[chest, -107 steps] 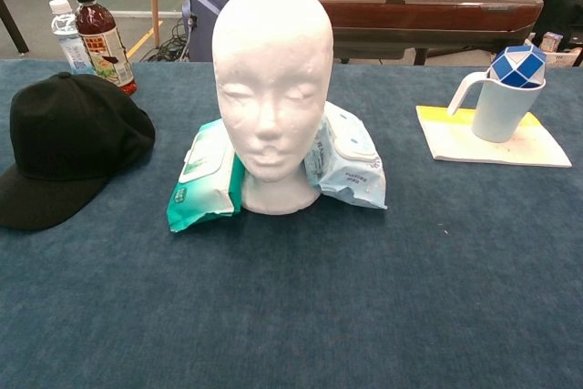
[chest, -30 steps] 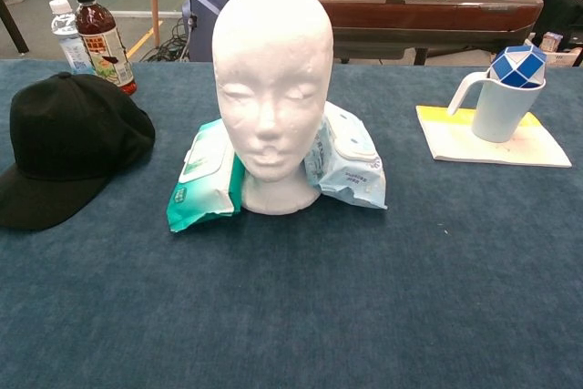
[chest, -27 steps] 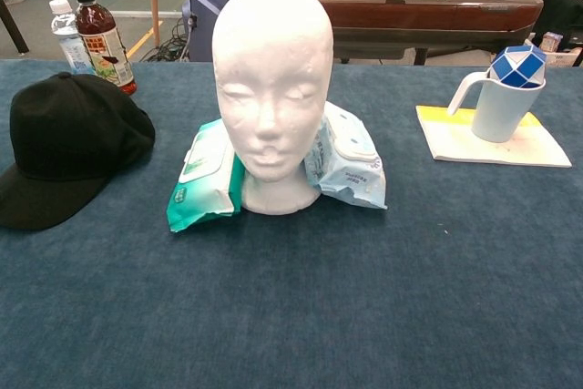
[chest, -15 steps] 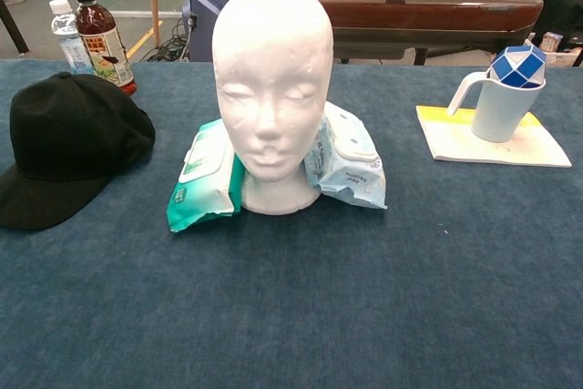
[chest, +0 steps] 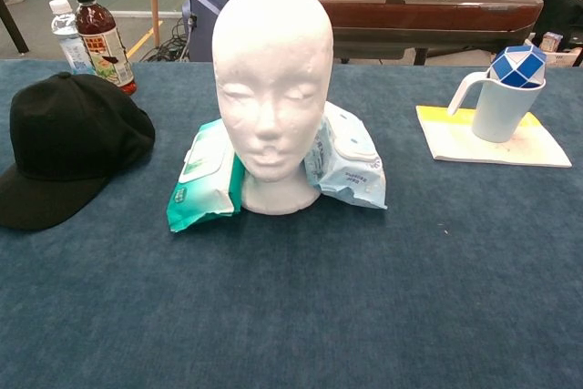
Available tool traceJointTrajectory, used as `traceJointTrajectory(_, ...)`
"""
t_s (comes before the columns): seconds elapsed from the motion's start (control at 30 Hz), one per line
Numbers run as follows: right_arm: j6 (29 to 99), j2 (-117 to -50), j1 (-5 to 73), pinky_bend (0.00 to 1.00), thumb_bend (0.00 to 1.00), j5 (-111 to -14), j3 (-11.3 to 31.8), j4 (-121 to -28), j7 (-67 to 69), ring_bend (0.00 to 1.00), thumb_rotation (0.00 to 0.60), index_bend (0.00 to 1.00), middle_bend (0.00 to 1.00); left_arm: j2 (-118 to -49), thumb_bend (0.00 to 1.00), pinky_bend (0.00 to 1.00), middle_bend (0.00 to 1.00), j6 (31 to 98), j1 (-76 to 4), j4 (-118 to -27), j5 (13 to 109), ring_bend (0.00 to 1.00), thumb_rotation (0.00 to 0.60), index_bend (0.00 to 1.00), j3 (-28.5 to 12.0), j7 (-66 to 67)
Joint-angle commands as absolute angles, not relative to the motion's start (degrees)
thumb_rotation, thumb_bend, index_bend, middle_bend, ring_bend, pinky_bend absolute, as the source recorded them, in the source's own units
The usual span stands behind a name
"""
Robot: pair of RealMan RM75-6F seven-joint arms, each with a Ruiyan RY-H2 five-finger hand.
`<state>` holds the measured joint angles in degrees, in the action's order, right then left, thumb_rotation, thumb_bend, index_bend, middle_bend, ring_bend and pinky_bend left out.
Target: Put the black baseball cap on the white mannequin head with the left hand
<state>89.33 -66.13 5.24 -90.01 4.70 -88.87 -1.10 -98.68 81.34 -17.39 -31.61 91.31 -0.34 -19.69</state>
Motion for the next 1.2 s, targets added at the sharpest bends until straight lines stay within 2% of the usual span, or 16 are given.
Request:
traceJointTrajectory(0.03,89.4,-66.1,5.2,0.66,0.21,-90.0,4.7,-88.9,-1.0,0.38,0.6,0.53,0.48,-99.8,0.07,0.48,0.68,81.2,-17.6,-30.1,91.1,0.36,0.6,0.54,-0.2,-20.7)
traceJointTrajectory(1.2,89.3,-66.0,5.3,0.66,0.21,-90.1,4.7,-88.8,-0.8,0.38,0.6,0.54,0.48,-103.9,0.07,0.48,0.68,78.1,-20.0,-26.2,88.2,0.37,0.6,0.54,-1.8,-23.6)
